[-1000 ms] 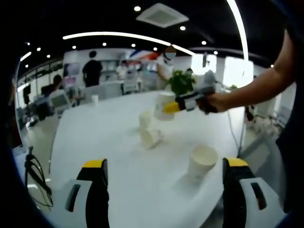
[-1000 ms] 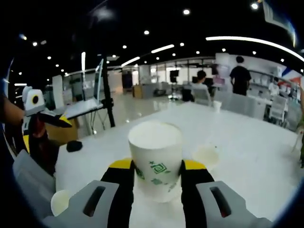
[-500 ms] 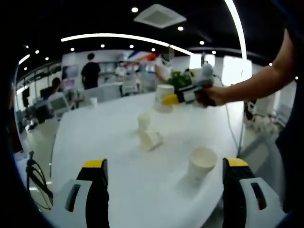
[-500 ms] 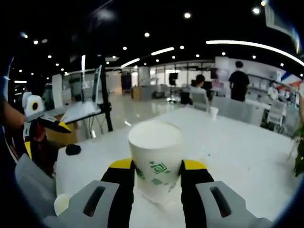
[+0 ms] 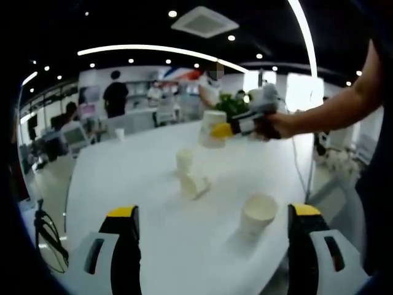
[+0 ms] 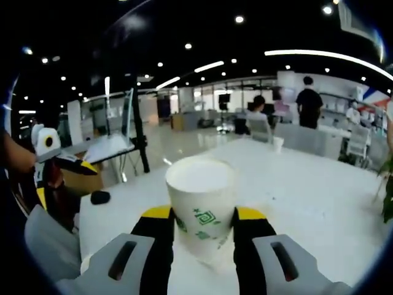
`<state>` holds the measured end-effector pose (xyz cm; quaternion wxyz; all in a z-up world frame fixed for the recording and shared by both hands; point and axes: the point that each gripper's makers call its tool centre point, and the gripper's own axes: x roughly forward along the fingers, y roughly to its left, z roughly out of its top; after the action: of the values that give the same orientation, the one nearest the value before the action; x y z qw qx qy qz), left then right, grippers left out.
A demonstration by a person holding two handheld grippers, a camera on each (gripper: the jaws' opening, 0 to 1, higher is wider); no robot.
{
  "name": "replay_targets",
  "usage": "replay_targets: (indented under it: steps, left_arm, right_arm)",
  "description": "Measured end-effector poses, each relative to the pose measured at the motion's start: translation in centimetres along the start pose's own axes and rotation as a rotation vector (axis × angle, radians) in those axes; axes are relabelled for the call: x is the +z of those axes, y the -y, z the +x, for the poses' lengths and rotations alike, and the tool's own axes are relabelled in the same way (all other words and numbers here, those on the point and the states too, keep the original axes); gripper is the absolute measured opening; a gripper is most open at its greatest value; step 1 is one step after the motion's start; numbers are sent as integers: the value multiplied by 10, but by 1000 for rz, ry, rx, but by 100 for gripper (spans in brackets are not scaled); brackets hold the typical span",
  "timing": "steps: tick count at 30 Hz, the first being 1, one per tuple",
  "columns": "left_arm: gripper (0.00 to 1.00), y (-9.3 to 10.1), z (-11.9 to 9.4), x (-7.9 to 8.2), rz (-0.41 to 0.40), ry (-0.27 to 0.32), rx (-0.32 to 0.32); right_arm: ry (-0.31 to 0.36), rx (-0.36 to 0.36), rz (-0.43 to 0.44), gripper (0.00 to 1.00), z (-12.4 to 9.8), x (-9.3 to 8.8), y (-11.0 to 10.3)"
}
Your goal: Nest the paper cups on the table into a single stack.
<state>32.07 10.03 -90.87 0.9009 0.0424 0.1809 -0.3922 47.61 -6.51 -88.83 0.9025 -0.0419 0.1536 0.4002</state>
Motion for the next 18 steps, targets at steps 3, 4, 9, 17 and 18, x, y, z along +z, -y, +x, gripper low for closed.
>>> replay_targets:
  steps: [3,4,9,17,18]
  left_arm:
    - [100,1,0,4,3,5,-2]
    - [100,1,0,4,5,6,-3]
    - [100,-1,-1,9,5,13,-2]
    - [100,0,0,12,13,17,-6]
    - [100,0,0,13,14,18,-8]
  right_arm:
    - [7,3,4,34,-1,2,-2]
    - [9,3,6,34,-1,2,-2]
    - [13,13,12,34,-3,5,-9]
    - [1,32,5,33,-7,3,-19]
    - [0,35,4,33,-8,3,-21]
